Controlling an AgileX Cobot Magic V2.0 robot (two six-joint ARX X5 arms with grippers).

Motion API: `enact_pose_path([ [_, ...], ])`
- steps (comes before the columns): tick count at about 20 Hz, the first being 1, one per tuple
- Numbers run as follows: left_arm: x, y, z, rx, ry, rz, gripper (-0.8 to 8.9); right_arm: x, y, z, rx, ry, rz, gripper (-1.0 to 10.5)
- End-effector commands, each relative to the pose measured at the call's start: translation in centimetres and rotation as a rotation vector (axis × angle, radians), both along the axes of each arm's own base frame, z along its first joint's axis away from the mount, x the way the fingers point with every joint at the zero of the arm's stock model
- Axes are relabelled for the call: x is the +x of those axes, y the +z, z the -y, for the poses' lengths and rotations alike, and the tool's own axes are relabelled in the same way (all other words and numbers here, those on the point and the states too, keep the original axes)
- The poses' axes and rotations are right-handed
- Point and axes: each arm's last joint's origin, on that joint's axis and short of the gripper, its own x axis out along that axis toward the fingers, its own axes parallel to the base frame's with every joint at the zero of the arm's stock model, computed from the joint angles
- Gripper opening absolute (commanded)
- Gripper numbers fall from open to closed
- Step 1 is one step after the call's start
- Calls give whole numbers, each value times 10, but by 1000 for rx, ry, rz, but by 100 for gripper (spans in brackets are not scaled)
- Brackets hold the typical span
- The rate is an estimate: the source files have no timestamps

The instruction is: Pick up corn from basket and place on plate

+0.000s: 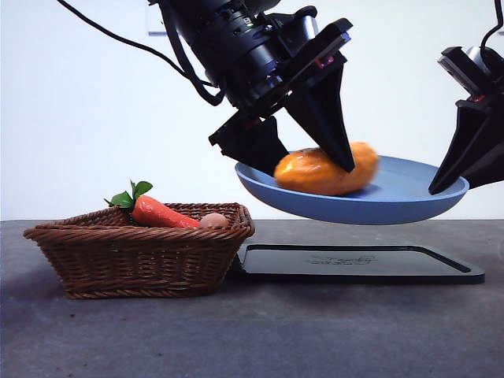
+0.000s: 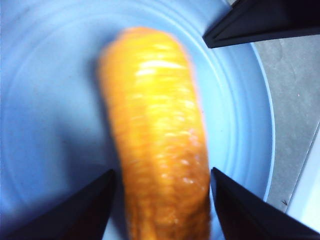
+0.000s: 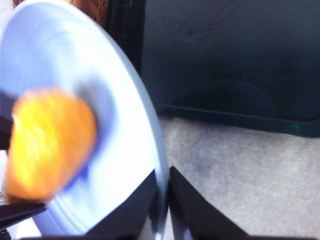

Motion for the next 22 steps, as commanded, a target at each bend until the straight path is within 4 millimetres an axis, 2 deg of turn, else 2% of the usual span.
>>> enact_pose_path([
  [1, 1, 0, 6, 1, -22, 16, 328, 4, 4, -1, 12, 11, 18, 2],
  [5, -2, 14, 2, -29, -19, 44, 328, 4, 4, -1, 10, 12, 20, 1],
  [13, -12, 87, -18, -173, 0, 189, 327, 8, 5, 0, -25, -20, 58, 1],
  [18, -22, 106, -31, -203, 7, 220, 326, 18, 5, 12, -21, -86, 87, 2],
  [22, -27, 114, -35, -221, 12, 231, 326, 44, -3, 25, -23, -134, 40, 1],
])
